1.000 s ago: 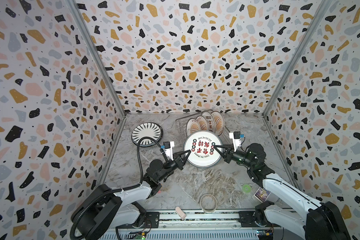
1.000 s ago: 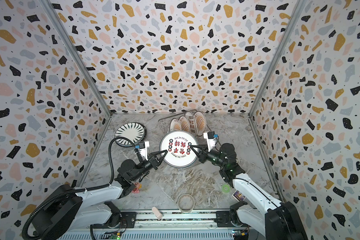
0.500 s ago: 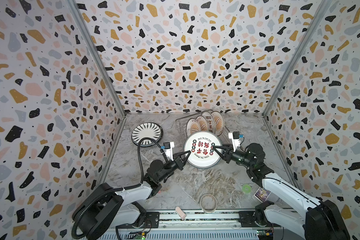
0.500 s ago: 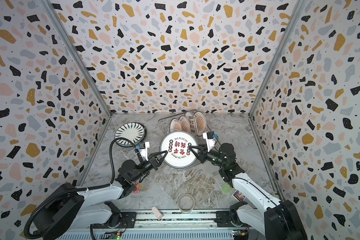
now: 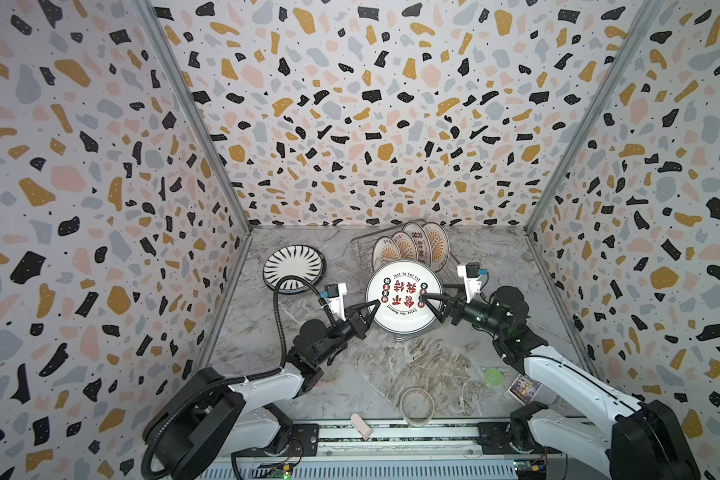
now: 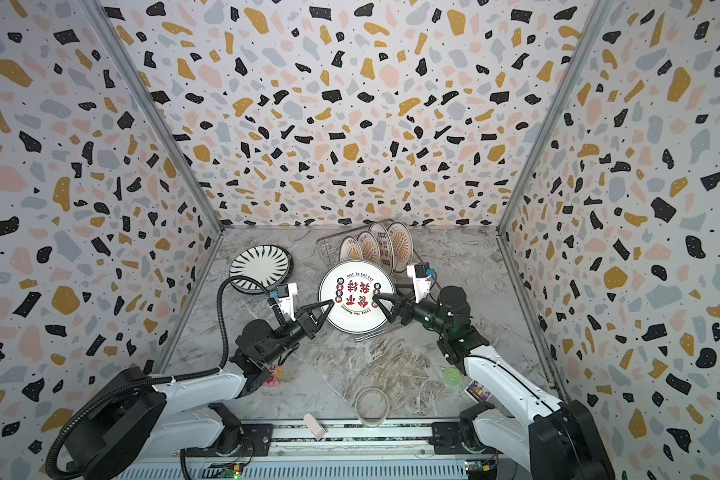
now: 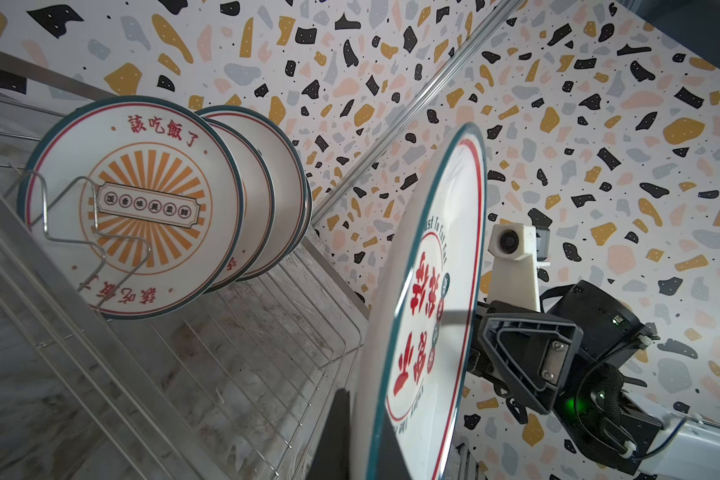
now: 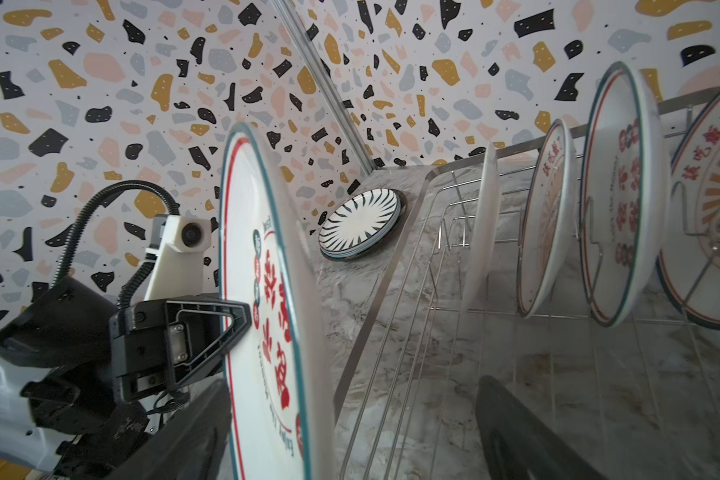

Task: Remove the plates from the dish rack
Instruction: 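Carry the red-text plate toward the table with the left gripper while the right releases it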

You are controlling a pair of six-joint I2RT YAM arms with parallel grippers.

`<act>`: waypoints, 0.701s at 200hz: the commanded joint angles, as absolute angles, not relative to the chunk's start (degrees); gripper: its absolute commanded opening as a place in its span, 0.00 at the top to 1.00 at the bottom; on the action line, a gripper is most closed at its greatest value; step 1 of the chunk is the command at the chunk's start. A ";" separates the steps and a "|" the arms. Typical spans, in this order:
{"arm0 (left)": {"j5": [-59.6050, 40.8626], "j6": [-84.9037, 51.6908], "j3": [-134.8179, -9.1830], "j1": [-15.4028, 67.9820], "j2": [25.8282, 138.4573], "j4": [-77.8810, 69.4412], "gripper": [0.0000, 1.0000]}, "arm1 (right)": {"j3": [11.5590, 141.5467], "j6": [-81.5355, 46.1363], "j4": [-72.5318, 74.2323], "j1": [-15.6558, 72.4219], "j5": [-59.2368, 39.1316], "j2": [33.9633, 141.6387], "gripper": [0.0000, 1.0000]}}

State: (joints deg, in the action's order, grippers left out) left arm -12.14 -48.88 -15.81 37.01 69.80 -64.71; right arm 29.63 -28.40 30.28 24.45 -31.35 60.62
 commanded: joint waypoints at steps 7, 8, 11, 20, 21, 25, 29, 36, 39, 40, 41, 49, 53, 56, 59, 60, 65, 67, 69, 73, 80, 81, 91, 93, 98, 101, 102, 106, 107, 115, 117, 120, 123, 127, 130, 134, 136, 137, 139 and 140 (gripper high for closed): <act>-10.04 -47.92 -15.39 36.58 66.31 -68.21 1.00 | 32.04 -26.60 26.89 24.95 -24.56 58.46 0.07; -9.99 -47.82 -15.38 36.57 66.20 -68.03 1.00 | 32.06 -26.57 26.81 25.00 -24.37 58.41 0.06; -9.84 -47.69 -15.40 36.56 65.92 -67.62 1.00 | 32.08 -26.44 26.62 25.04 -23.82 58.37 0.07; -9.47 -47.28 -15.38 36.39 64.99 -66.52 1.00 | 32.08 -26.14 26.05 25.18 -22.90 58.23 0.06; -9.35 -47.24 -15.38 36.39 64.88 -66.44 1.00 | 32.08 -26.12 25.99 25.25 -22.83 58.21 0.07; -9.09 -46.99 -15.30 36.31 64.45 -66.01 1.00 | 32.08 -25.96 25.89 25.25 -22.50 58.18 0.07; -8.78 -46.77 -15.25 36.23 64.00 -65.53 1.00 | 32.08 -25.86 25.78 25.37 -22.28 58.18 0.06; -8.14 -46.44 -15.21 36.06 63.20 -64.51 1.00 | 32.17 -25.61 25.67 25.48 -21.89 58.18 0.06; -7.94 -46.25 -15.14 35.97 62.93 -64.02 1.00 | 32.15 -25.59 25.55 25.59 -21.74 58.18 0.06; -7.79 -46.15 -15.13 35.96 62.84 -63.91 1.00 | 32.16 -25.54 25.56 25.58 -21.73 58.18 0.06; -7.63 -46.10 -15.12 35.95 62.75 -63.77 1.00 | 32.16 -25.47 25.57 25.62 -21.67 58.18 0.06; -6.90 -45.59 -15.12 35.70 61.89 -62.55 1.00 | 32.26 -25.37 25.40 25.84 -21.40 58.11 0.06; -6.51 -45.38 -15.12 35.60 61.52 -61.90 1.00 | 32.29 -25.27 25.40 26.03 -21.29 58.10 0.06; -6.24 -45.26 -15.04 35.44 61.18 -61.50 1.00 | 32.34 -25.16 25.38 26.22 -21.23 58.02 0.06; -5.91 -45.20 -14.99 35.28 60.91 -61.24 1.00 | 32.34 -25.07 25.40 26.33 -21.26 57.94 0.06; -5.90 -45.19 -14.96 35.22 60.82 -61.07 1.00 | 32.34 -25.06 25.40 26.35 -21.27 57.93 0.06; -5.53 -45.10 -14.82 34.95 60.38 -60.57 1.00 | 32.43 -24.93 25.40 26.51 -21.23 57.78 0.06; -5.47 -45.09 -14.78 34.89 60.18 -60.45 1.00 | 32.43 -24.89 25.33 26.60 -21.15 57.75 0.06; -5.37 -45.02 -14.70 34.72 59.96 -60.29 1.00 | 32.43 -24.83 25.32 26.71 -21.11 57.68 0.06; -5.26 -45.00 -14.60 34.43 59.59 -60.02 1.00 | 32.43 -24.75 25.31 26.86 -21.05 57.51 0.06; -5.01 -44.98 -14.34 33.84 58.93 -59.50 1.00 | 32.52 -24.63 25.25 27.25 -21.05 57.25 0.06; -5.01 -44.99 -14.29 33.75 58.78 -59.41 1.00 | 32.52 -24.53 25.24 27.33 -20.98 57.19 0.06; -4.96 -45.10 -13.92 32.66 57.72 -58.60 1.00 | 32.52 -23.93 25.14 28.04 -20.62 56.64 0.06; -4.93 -45.09 -13.85 32.47 57.50 -58.42 1.00 | 32.52 -23.76 25.14 28.21 -20.54 56.54 0.06; -4.76 -45.10 -13.61 31.93 56.82 -58.00 1.00 | 32.60 -23.39 25.05 28.66 -20.25 56.24 0.06; -4.51 -45.11 -13.48 31.64 56.33 -57.63 1.00 | 32.61 -23.16 25.05 28.99 -20.07 56.05 0.06; -4.45 -45.10 -13.42 31.55 56.20 -57.56 1.00 | 32.61 -23.09 25.05 29.04 -19.96 56.02 0.06; -4.28 -45.17 -13.30 31.14 55.65 -57.14 1.00 | 32.61 -22.81 25.11 29.44 -19.75 55.74 0.06; -4.25 -45.17 -13.24 31.08 55.47 -57.00 1.00 | 32.61 -22.70 25.13 29.57 -19.67 55.69 0.06; -3.81 -45.08 -12.86 30.20 54.32 -56.10 1.00 | 32.61 -22.06 25.43 30.42 -18.94 55.26 0.06; -3.70 -45.06 -12.77 29.99 53.99 -55.90 1.00 | 32.61 -21.88 25.54 30.65 -18.64 55.14 0.06; -3.62 -45.07 -12.63 29.64 53.57 -55.58 1.00 | 32.61 -21.65 25.64 31.00 -18.30 54.99 0.06; -3.48 -45.03 -12.51 29.24 53.19 -55.23 1.00 | 32.65 -21.36 25.78 31.35 -17.95 54.87 0.06; -3.45 -45.14 -12.36 28.68 52.75 -54.65 1.00 | 32.62 -21.20 26.02 31.81 -17.42 54.77 0.05; -3.53 -45.29 -12.25 28.24 52.32 -54.36 1.00 | 32.65 -20.97 26.20 32.15 -17.08 54.76 0.04; -3.69 -45.41 -12.03 27.59 51.87 -53.98 1.00 | 32.71 -20.57 26.54 32.66 -16.70 54.68 0.04; -3.80 -45.50 -11.97 27.24 51.75 -53.90 1.00 | 32.74 -20.50 26.67 32.91 -16.52 54.71 0.04; -3.88 -45.51 -11.92 27.16 51.58 -53.85 1.00 | 32.72 -20.45 26.74 33.06 -16.39 54.74 0.04; -3.96 -45.70 -11.81 26.74 51.35 -53.74 1.00 | 32.75 -20.23 26.90 33.18 -16.18 54.75 0.03; -4.04 -45.75 -11.75 26.60 51.29 -53.68 1.00 | 32.72 -20.13 26.99 33.33 -16.09 54.75 0.03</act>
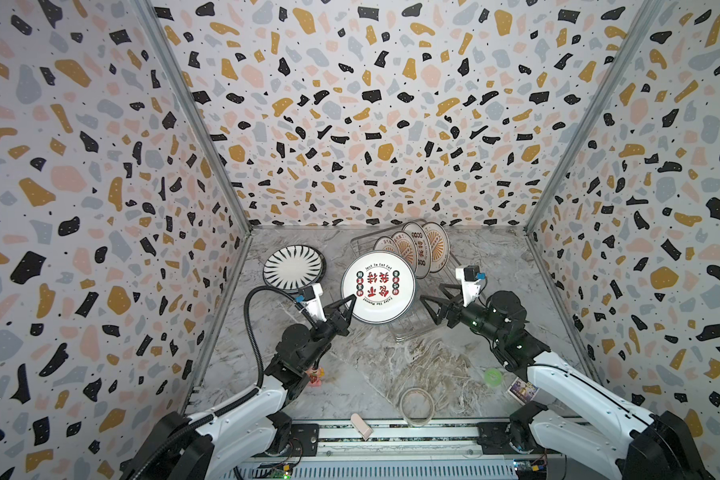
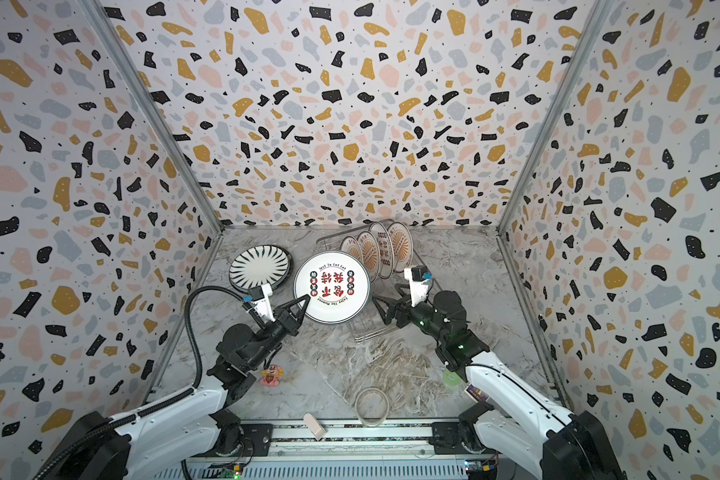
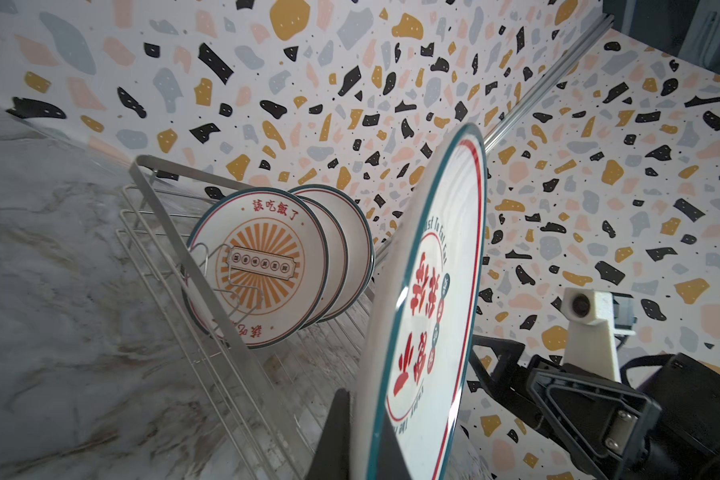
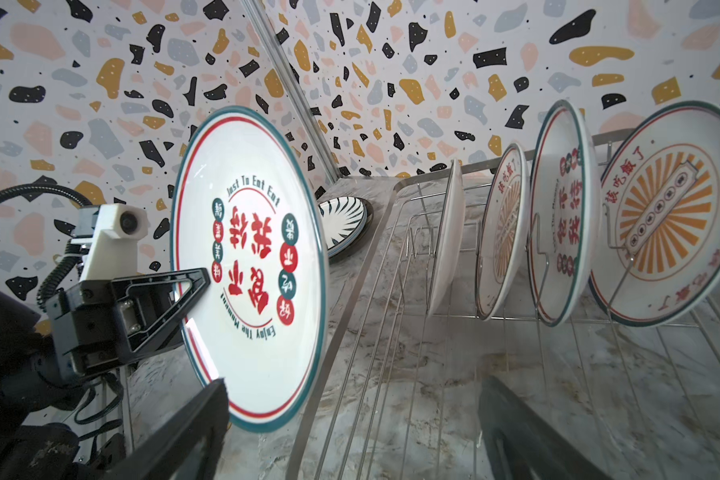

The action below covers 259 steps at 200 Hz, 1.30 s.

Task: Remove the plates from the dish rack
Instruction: 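Carry the red-text plate toward the table with the left gripper while the right releases it, then lower the red-text plate flat onto the table with the left gripper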

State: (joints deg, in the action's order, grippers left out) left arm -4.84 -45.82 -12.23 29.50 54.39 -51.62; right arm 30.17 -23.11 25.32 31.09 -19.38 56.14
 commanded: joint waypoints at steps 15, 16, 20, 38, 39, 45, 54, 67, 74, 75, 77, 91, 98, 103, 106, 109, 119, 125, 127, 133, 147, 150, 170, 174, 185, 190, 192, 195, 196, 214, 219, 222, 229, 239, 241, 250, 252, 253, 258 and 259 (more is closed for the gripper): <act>-5.15 -46.81 -10.68 24.14 49.86 -53.48 1.00 | 33.07 -18.60 27.93 35.38 -14.40 55.56 0.02; -5.21 -46.92 -10.61 23.89 49.80 -53.50 1.00 | 33.15 -18.44 27.94 35.53 -14.28 55.68 0.02; -5.43 -47.22 -10.33 23.26 49.50 -53.44 1.00 | 33.42 -17.94 27.96 36.14 -13.57 56.07 0.01; -6.65 -48.46 -9.18 20.76 48.13 -53.20 1.00 | 35.34 -15.75 27.12 39.20 -8.66 58.41 0.01; -6.71 -48.53 -9.16 20.62 48.06 -53.23 1.00 | 35.51 -15.57 27.05 39.33 -8.41 58.56 0.01; -7.13 -48.89 -8.76 19.83 47.52 -53.19 1.00 | 36.26 -14.67 26.69 40.14 -7.57 59.51 0.01; -7.45 -49.30 -8.23 18.78 46.74 -52.63 1.00 | 37.50 -14.07 26.39 41.11 -6.38 60.97 0.01; -7.33 -49.76 -7.46 17.27 45.20 -51.25 1.00 | 39.00 -13.43 26.45 42.28 -5.81 62.78 0.01; -6.83 -50.10 -6.94 16.46 44.40 -50.51 1.00 | 39.72 -12.70 26.52 43.02 -5.80 63.69 0.01; -6.80 -50.19 -6.85 16.41 44.26 -50.44 1.00 | 39.86 -12.59 26.49 43.13 -5.80 63.84 0.01; -6.64 -50.30 -6.68 16.19 44.00 -50.23 1.00 | 40.07 -12.40 26.53 43.32 -5.80 64.10 0.01; -5.03 -52.32 -5.33 14.85 42.41 -48.81 1.00 | 41.39 -11.17 26.79 44.56 -5.59 65.78 0.01; -4.10 -53.17 -4.58 14.24 41.69 -48.15 1.00 | 42.01 -10.67 26.89 44.96 -5.62 66.66 0.01; -3.69 -53.61 -4.07 13.86 41.27 -47.85 1.00 | 42.59 -10.35 26.75 45.20 -5.82 67.48 0.01; -3.50 -53.95 -3.78 13.64 40.97 -47.56 1.00 | 42.91 -10.15 26.60 45.28 -6.02 67.92 0.01; -3.29 -54.23 -3.52 13.36 40.76 -47.36 1.00 | 43.31 -9.89 26.41 45.46 -6.25 68.38 0.01; -2.89 -55.10 -2.89 12.61 40.28 -46.47 1.00 | 44.67 -9.05 25.81 45.88 -6.94 70.07 0.01; -2.81 -55.56 -2.61 12.23 40.17 -46.17 1.00 | 45.33 -8.45 25.52 46.44 -7.24 71.03 0.01; -2.79 -55.73 -2.52 12.18 40.17 -46.04 1.00 | 45.70 -8.27 25.43 46.61 -7.21 71.37 0.01; -2.81 -56.10 -2.30 11.92 40.17 -45.76 1.00 | 46.39 -7.69 25.20 47.18 -7.06 72.40 0.01; -3.05 -56.96 -1.70 11.29 40.41 -45.44 1.00 | 47.98 -6.88 24.66 48.45 -6.46 74.39 0.01; -3.07 -57.15 -1.55 11.13 40.43 -45.36 1.00 | 48.25 -6.79 24.62 48.69 -6.41 74.78 0.01; -2.76 -59.05 -0.68 10.53 40.91 -44.97 1.00 | 49.83 -6.57 24.53 49.82 -5.74 77.03 0.01; -2.60 -59.36 -0.62 10.55 41.02 -44.67 1.00 | 50.19 -6.57 24.33 50.10 -5.57 77.49 0.01; -2.13 -60.59 -0.66 10.46 41.38 -42.81 1.00 | 51.37 -6.45 23.55 50.62 -5.20 78.88 0.01; -1.98 -61.35 -0.66 10.46 41.47 -41.85 1.00 | 51.85 -6.34 23.12 50.82 -4.98 79.40 0.01; -1.88 -61.63 -0.63 10.46 41.48 -41.53 1.00 | 52.01 -6.29 22.94 50.96 -4.94 79.64 0.01; -1.89 -62.14 -0.50 10.46 41.62 -41.34 1.00 | 52.29 -6.32 22.72 51.06 -4.85 80.01 0.01; -1.91 -62.27 -0.42 10.46 41.64 -41.32 1.00 | 52.38 -6.28 22.65 51.06 -4.80 80.13 0.01; -2.24 -65.30 0.22 10.41 42.01 -41.12 1.00 | 53.33 -6.02 22.43 51.76 -4.48 81.88 0.01; -2.35 -65.84 0.20 10.46 42.16 -40.65 1.00 | 53.59 -6.06 22.50 51.92 -4.56 82.27 0.01; -2.37 -66.01 0.13 10.46 42.23 -40.33 1.00 | 53.77 -5.95 22.50 52.02 -4.57 82.60 0.01; -2.29 -66.30 -0.26 10.46 42.32 -39.11 1.00 | 54.18 -5.93 22.46 52.27 -4.70 83.26 0.01; -2.12 -66.66 -0.89 10.44 42.60 -37.44 1.00 | 54.86 -5.88 22.37 52.68 -4.75 84.06 0.01; -2.04 -66.74 -0.99 10.45 42.69 -37.18 1.00 | 55.02 -5.84 22.29 52.79 -4.75 84.28 0.01; -1.85 -67.29 -1.52 10.46 43.17 -35.58 1.00 | 55.54 -5.69 22.07 53.16 -4.75 84.97 0.01; -1.85 -67.42 -1.61 10.44 43.33 -35.35 1.00 | 55.72 -5.64 22.00 53.28 -4.75 85.16 0.01; -1.80 -67.42 -1.64 10.45 43.42 -35.25 1.00 | 55.77 -5.63 21.94 53.31 -4.75 85.16 0.01; -1.99 -67.66 -1.91 10.46 43.85 -34.85 1.00 | 56.16 -5.47 21.74 53.58 -4.66 85.59 0.01; -2.01 -67.71 -1.96 10.46 43.94 -34.78 1.00 | 56.21 -5.46 21.72 53.59 -4.62 85.69 0.01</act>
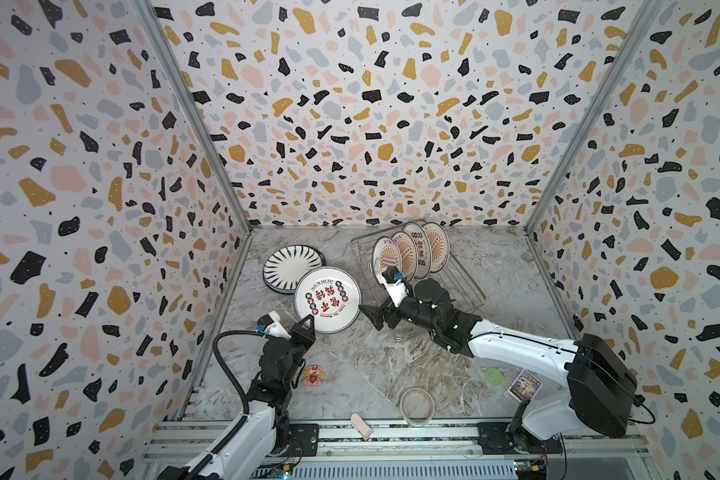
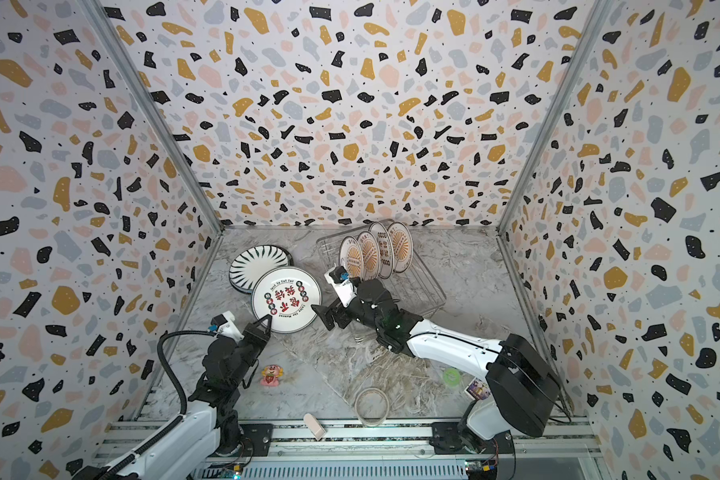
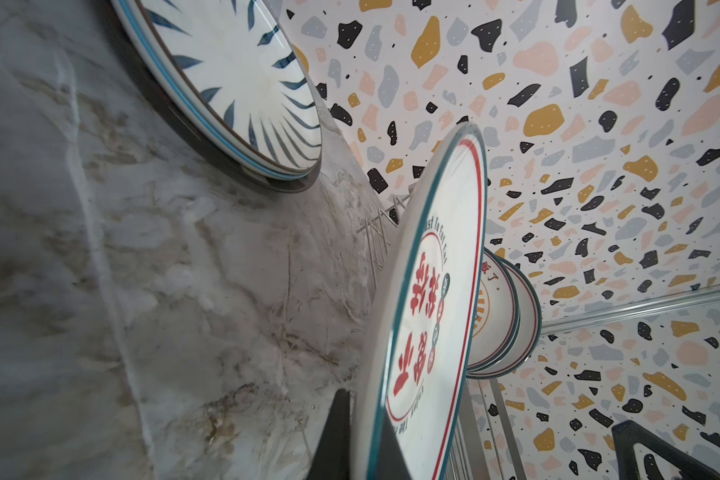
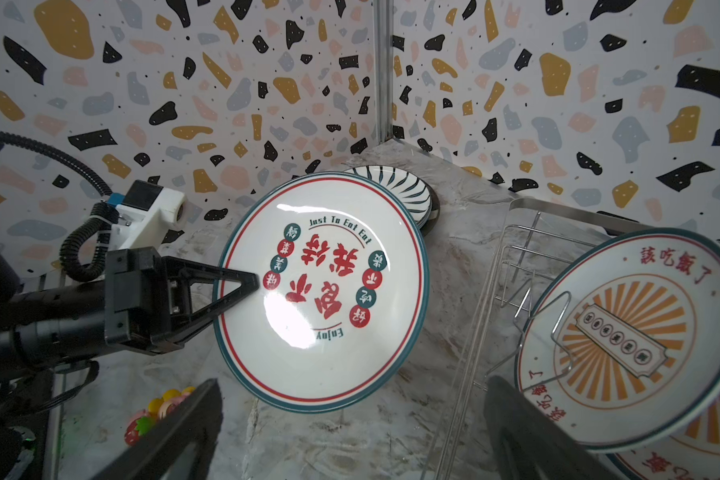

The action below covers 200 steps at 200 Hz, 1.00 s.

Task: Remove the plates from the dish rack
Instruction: 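Lower the red-text plate flat onto the table with the left gripper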

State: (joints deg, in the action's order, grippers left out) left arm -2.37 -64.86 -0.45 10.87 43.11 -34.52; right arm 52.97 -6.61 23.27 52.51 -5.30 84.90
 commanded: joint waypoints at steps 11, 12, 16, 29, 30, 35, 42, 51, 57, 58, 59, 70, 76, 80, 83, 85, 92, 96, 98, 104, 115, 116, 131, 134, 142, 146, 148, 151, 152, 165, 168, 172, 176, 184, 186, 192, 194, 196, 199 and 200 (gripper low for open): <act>-2.15 -68.34 -2.66 10.46 45.07 -33.22 1.00 | 56.89 -5.15 21.21 54.17 -4.35 86.39 0.01; -2.13 -68.40 -2.69 10.46 45.17 -33.05 1.00 | 56.97 -5.17 21.15 54.20 -4.29 86.44 0.01; -2.07 -68.45 -3.01 10.46 45.52 -32.34 1.00 | 57.23 -5.10 21.11 54.31 -4.18 86.68 0.01; -1.42 -68.64 -3.93 10.46 46.88 -30.29 1.00 | 57.81 -4.84 20.77 54.78 -3.54 87.60 0.01; -1.41 -68.68 -3.94 10.46 46.99 -30.26 1.00 | 57.87 -4.79 20.75 54.77 -3.48 87.61 0.01; -1.28 -68.86 -3.98 10.46 47.53 -30.36 1.00 | 58.09 -4.75 20.59 54.86 -3.36 87.93 0.01; -1.38 -69.35 -3.96 10.46 48.17 -30.94 1.00 | 58.40 -4.62 20.42 55.01 -3.21 88.41 0.01; -1.64 -69.83 -3.97 10.46 49.30 -31.49 1.00 | 58.77 -4.66 20.15 55.05 -3.00 88.98 0.01; -1.87 -70.00 -3.96 10.54 50.07 -32.05 1.00 | 59.08 -4.64 19.88 55.11 -2.82 89.40 0.01; -1.95 -70.03 -3.96 10.50 50.21 -32.15 1.00 | 59.11 -4.65 19.87 55.15 -2.82 89.48 0.01; -1.98 -70.04 -3.96 10.52 50.38 -32.25 1.00 | 59.13 -4.65 19.87 55.13 -2.77 89.56 0.01; -2.39 -70.37 -4.17 10.55 51.90 -32.80 1.00 | 59.56 -4.59 19.53 55.24 -2.59 90.14 0.01; -2.54 -70.35 -4.30 10.55 52.79 -33.14 1.00 | 59.75 -4.61 19.44 55.32 -2.55 90.46 0.01; -2.59 -70.35 -4.39 10.54 53.29 -33.36 1.00 | 59.91 -4.58 19.38 55.43 -2.47 90.70 0.01; -2.70 -70.35 -4.47 10.55 53.77 -33.46 1.00 | 60.01 -4.57 19.34 55.44 -2.46 90.82 0.01; -2.72 -70.37 -4.52 10.55 54.00 -33.55 1.00 | 60.09 -4.57 19.34 55.50 -2.35 90.98 0.01; -2.87 -70.43 -4.57 10.55 54.93 -33.98 1.00 | 60.37 -4.48 19.17 55.54 -2.31 91.28 0.01; -2.90 -70.48 -4.59 10.55 55.35 -34.20 1.00 | 60.53 -4.47 19.03 55.59 -2.29 91.49 0.01; -2.90 -70.53 -4.58 10.55 55.65 -34.30 1.00 | 60.62 -4.39 19.00 55.69 -2.22 91.62 0.01; -2.90 -70.54 -4.57 10.55 56.31 -34.64 1.00 | 60.90 -4.39 18.83 55.73 -2.14 91.90 0.01; -2.83 -70.62 -4.73 10.55 57.47 -34.97 1.00 | 61.32 -4.28 18.64 55.86 -2.02 92.40 0.01; -2.87 -70.64 -4.74 10.55 57.57 -34.98 1.00 | 61.33 -4.30 18.64 55.88 -2.02 92.52 0.01; -2.98 -70.82 -4.92 10.55 58.91 -35.32 1.00 | 62.00 -4.16 18.12 56.07 -1.68 93.23 0.01; -3.01 -70.80 -4.97 10.55 59.15 -35.41 1.00 | 62.10 -4.14 18.04 56.16 -1.59 93.37 0.01; -2.99 -70.92 -5.08 10.50 59.70 -35.58 1.00 | 62.37 -3.99 17.86 56.24 -1.40 93.76 0.01; -3.14 -70.93 -5.10 10.54 60.03 -35.66 1.00 | 62.50 -3.96 17.78 56.33 -1.29 93.98 0.01; -3.16 -70.95 -5.12 10.54 60.14 -35.72 1.00 | 62.60 -3.96 17.69 56.33 -1.24 94.07 0.01; -3.24 -70.86 -5.10 10.51 60.34 -35.77 1.00 | 62.70 -3.88 17.60 56.46 -1.19 94.23 0.01; -3.29 -70.90 -5.19 10.53 60.40 -35.77 1.00 | 62.73 -3.87 17.59 56.49 -1.17 94.27 0.01; -3.34 -70.99 -5.36 10.55 61.35 -35.77 1.00 | 63.17 -3.71 17.28 56.63 -0.75 94.83 0.01; -3.34 -70.99 -5.43 10.55 61.53 -35.77 1.00 | 63.23 -3.68 17.23 56.75 -0.64 94.91 0.01; -3.33 -71.00 -5.45 10.55 61.83 -35.73 1.00 | 63.35 -3.66 17.14 56.74 -0.47 95.11 0.01; -3.27 -71.01 -5.57 10.55 62.14 -35.77 1.00 | 63.45 -3.62 17.06 56.80 -0.29 95.23 0.01; -3.34 -70.99 -5.54 10.55 62.81 -35.90 1.00 | 63.63 -3.64 16.89 56.94 -0.01 95.43 0.01; -3.34 -71.01 -5.58 10.55 62.94 -35.93 1.00 | 63.63 -3.66 16.88 56.90 -0.01 95.48 0.01; -3.36 -70.98 -5.55 10.50 63.41 -36.24 0.97 | 63.72 -3.60 16.79 56.89 0.28 95.62 0.01; -3.41 -71.01 -5.56 10.54 63.60 -36.39 0.97 | 63.72 -3.60 16.79 56.89 0.31 95.65 0.01; -3.49 -71.01 -5.54 10.54 63.73 -36.56 0.96 | 63.83 -3.60 16.79 56.94 0.34 95.70 0.01; -3.56 -71.00 -5.54 10.55 63.99 -36.71 0.95 | 63.81 -3.65 16.72 57.00 0.43 95.74 0.01; -3.58 -71.01 -5.54 10.55 64.07 -36.77 0.95 | 63.81 -3.65 16.72 57.00 0.43 95.74 0.01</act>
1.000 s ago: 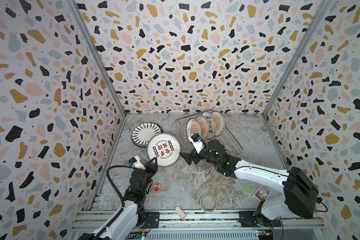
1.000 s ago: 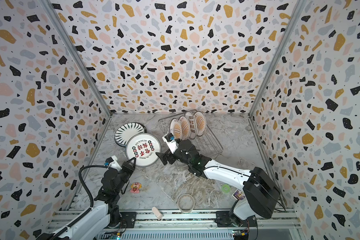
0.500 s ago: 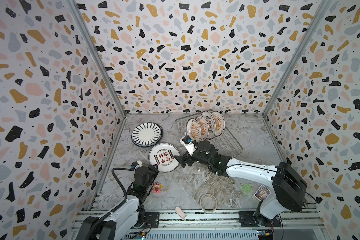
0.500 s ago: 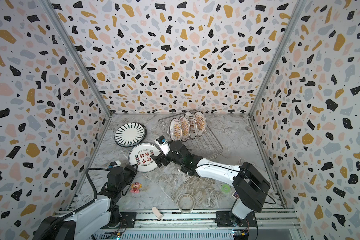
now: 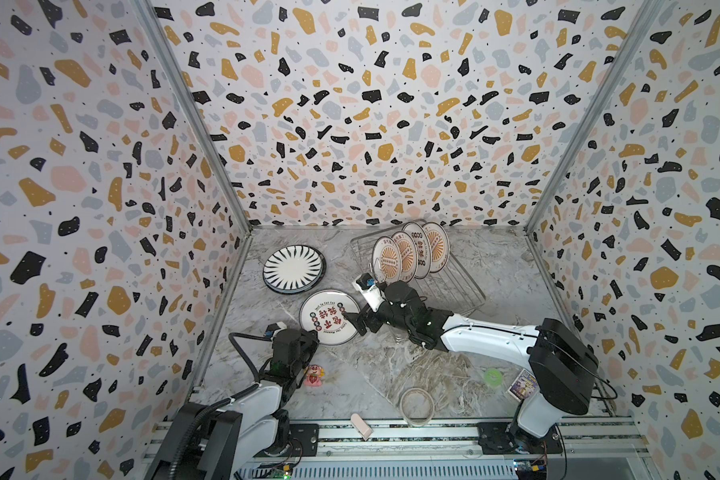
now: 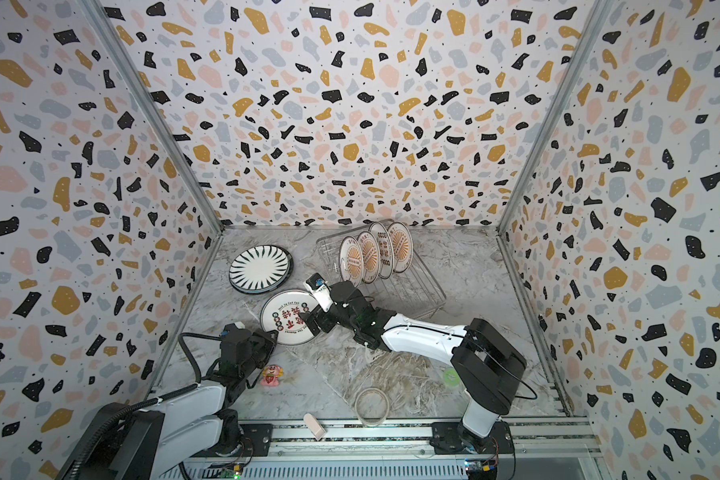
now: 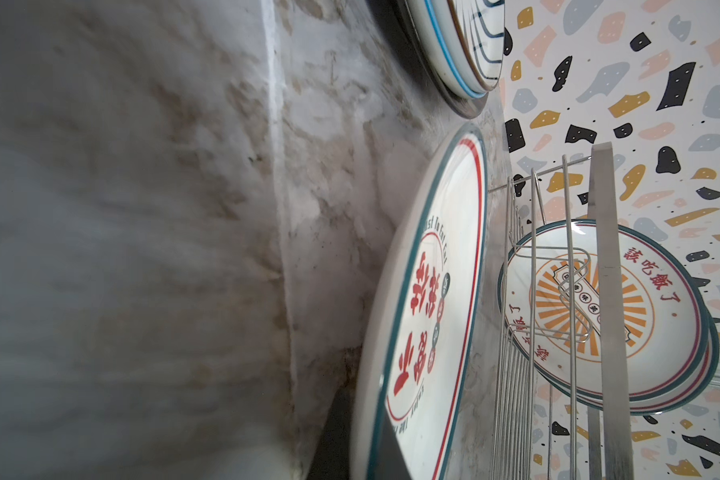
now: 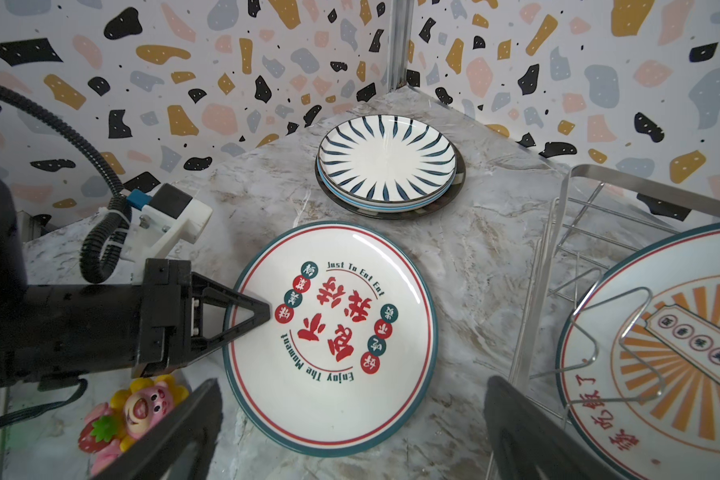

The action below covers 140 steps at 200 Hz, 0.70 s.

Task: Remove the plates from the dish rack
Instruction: 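Lower the red-text plate flat onto the table with the left gripper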

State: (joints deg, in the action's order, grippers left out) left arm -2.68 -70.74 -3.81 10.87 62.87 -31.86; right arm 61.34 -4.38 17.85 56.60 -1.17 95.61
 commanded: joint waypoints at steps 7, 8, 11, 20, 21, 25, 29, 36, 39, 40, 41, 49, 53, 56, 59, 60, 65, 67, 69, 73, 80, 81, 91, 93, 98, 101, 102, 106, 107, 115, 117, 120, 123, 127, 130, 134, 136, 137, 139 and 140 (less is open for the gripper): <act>-3.68 -70.97 -5.62 10.55 64.60 -37.10 0.93 | 63.83 -3.61 16.70 56.96 0.57 95.93 0.01; -3.69 -70.99 -5.62 10.55 64.69 -37.14 0.92 | 63.82 -3.61 16.66 56.96 0.59 95.91 0.01; -3.73 -71.07 -5.62 10.52 64.89 -37.29 0.92 | 63.89 -3.61 16.62 57.00 0.68 95.95 0.01; -3.89 -71.23 -5.62 10.55 65.58 -37.76 0.91 | 63.90 -3.56 16.61 57.04 0.77 96.06 0.01; -3.92 -71.26 -5.62 10.50 65.66 -37.77 0.91 | 63.90 -3.54 16.61 57.04 0.78 96.06 0.01; -3.95 -71.26 -5.62 10.54 65.93 -38.06 0.90 | 63.90 -3.52 16.61 57.08 0.79 96.10 0.01; -3.99 -71.21 -5.63 10.55 66.19 -38.33 0.89 | 63.97 -3.60 16.55 57.09 0.79 96.18 0.01; -4.12 -71.24 -5.63 10.55 66.62 -38.57 0.86 | 63.98 -3.57 16.52 57.18 1.00 96.27 0.01; -4.07 -71.24 -5.64 10.55 66.76 -38.66 0.85 | 63.97 -3.60 16.52 57.16 1.04 96.27 0.01; -4.10 -71.26 -5.63 10.55 66.82 -38.71 0.85 | 63.98 -3.60 16.52 57.14 1.09 96.25 0.01; -4.12 -71.27 -5.63 10.55 66.85 -38.73 0.85 | 63.98 -3.56 16.52 57.14 1.07 96.25 0.01; -4.21 -71.21 -5.63 10.55 67.28 -39.16 0.84 | 63.98 -3.54 16.37 57.13 1.27 96.26 0.01; -4.21 -71.22 -5.62 10.54 67.45 -39.27 0.84 | 63.98 -3.52 16.35 57.13 1.34 96.29 0.01; -4.22 -71.29 -5.62 10.55 67.57 -39.29 0.84 | 63.98 -3.52 16.35 57.13 1.36 96.30 0.01; -4.22 -71.36 -5.69 10.55 67.73 -39.29 0.84 | 63.92 -3.45 16.35 57.13 1.39 96.25 0.01; -4.22 -71.36 -5.66 10.55 67.75 -39.33 0.84 | 63.91 -3.48 16.35 57.13 1.44 96.29 0.01; -4.14 -71.36 -5.64 10.55 67.92 -39.52 0.84 | 63.90 -3.51 16.35 57.13 1.49 96.24 0.01; -4.11 -71.37 -5.63 10.55 67.98 -39.61 0.84 | 63.90 -3.51 16.35 57.13 1.49 96.24 0.01; -4.13 -71.37 -5.63 10.55 68.02 -39.68 0.84 | 63.90 -3.52 16.30 57.13 1.54 96.33 0.01; -4.05 -71.35 -5.65 10.50 68.15 -39.80 0.83 | 63.90 -3.51 16.29 57.14 1.57 96.36 0.01; -3.89 -71.31 -5.63 10.55 68.44 -39.98 0.83 | 63.90 -3.44 16.34 57.20 1.63 96.38 0.01; -3.83 -71.30 -5.63 10.55 68.45 -39.98 0.83 | 63.90 -3.48 16.34 57.16 1.61 96.40 0.01; -3.78 -71.29 -5.62 10.55 68.80 -40.44 0.79 | 63.90 -3.52 16.26 57.22 1.64 96.43 0.01; -3.78 -71.24 -5.62 10.55 68.92 -40.56 0.77 | 63.90 -3.47 16.26 57.24 1.62 96.44 0.01; -3.85 -71.23 -5.64 10.55 69.15 -40.89 0.75 | 63.90 -3.48 16.19 57.22 1.58 96.50 0.01; -3.86 -71.27 -5.63 10.55 69.35 -41.07 0.75 | 63.90 -3.48 16.25 57.22 1.60 96.43 0.01; -3.87 -71.28 -5.63 10.55 69.35 -41.15 0.75 | 63.90 -3.45 16.30 57.22 1.64 96.51 0.01; -3.80 -71.26 -5.56 10.52 69.57 -41.42 0.74 | 63.90 -3.45 16.32 57.22 1.74 96.53 0.01; -3.79 -71.23 -5.55 10.53 69.68 -41.50 0.74 | 63.90 -3.44 16.33 57.22 1.75 96.52 0.01; -3.56 -71.26 -5.62 10.55 70.14 -41.74 0.74 | 63.90 -3.55 16.35 57.23 1.71 96.54 0.01; -3.53 -71.23 -5.73 10.55 70.25 -41.79 0.74 | 63.90 -3.50 16.35 57.26 1.68 96.56 0.01; -3.29 -71.27 -5.72 10.55 70.38 -41.83 0.74 | 63.90 -3.52 16.35 57.22 1.70 96.64 0.01; -3.10 -71.20 -5.79 10.55 70.60 -41.91 0.74 | 63.94 -3.58 16.35 57.22 1.73 96.62 0.01; -2.80 -71.15 -5.87 10.55 70.86 -42.01 0.74 | 63.97 -3.53 16.29 57.22 1.73 96.66 0.01; -2.55 -71.12 -5.95 10.55 71.05 -41.93 0.74 | 63.98 -3.57 16.26 57.22 1.72 96.60 0.01; -2.40 -71.19 -6.04 10.55 71.29 -42.05 0.74 | 63.98 -3.52 16.26 57.22 1.71 96.67 0.01; -2.38 -71.19 -6.10 10.55 71.52 -42.09 0.74 | 63.94 -3.54 16.26 57.22 1.75 96.68 0.01; -2.38 -71.15 -6.13 10.55 71.58 -42.14 0.74 | 63.92 -3.53 16.26 57.22 1.71 96.64 0.01; -2.26 -71.18 -6.15 10.55 71.77 -42.22 0.74 | 63.90 -3.56 16.26 57.28 1.72 96.60 0.01; -2.27 -71.14 -6.15 10.55 71.83 -42.25 0.74 | 63.90 -3.54 16.26 57.29 1.74 96.55 0.01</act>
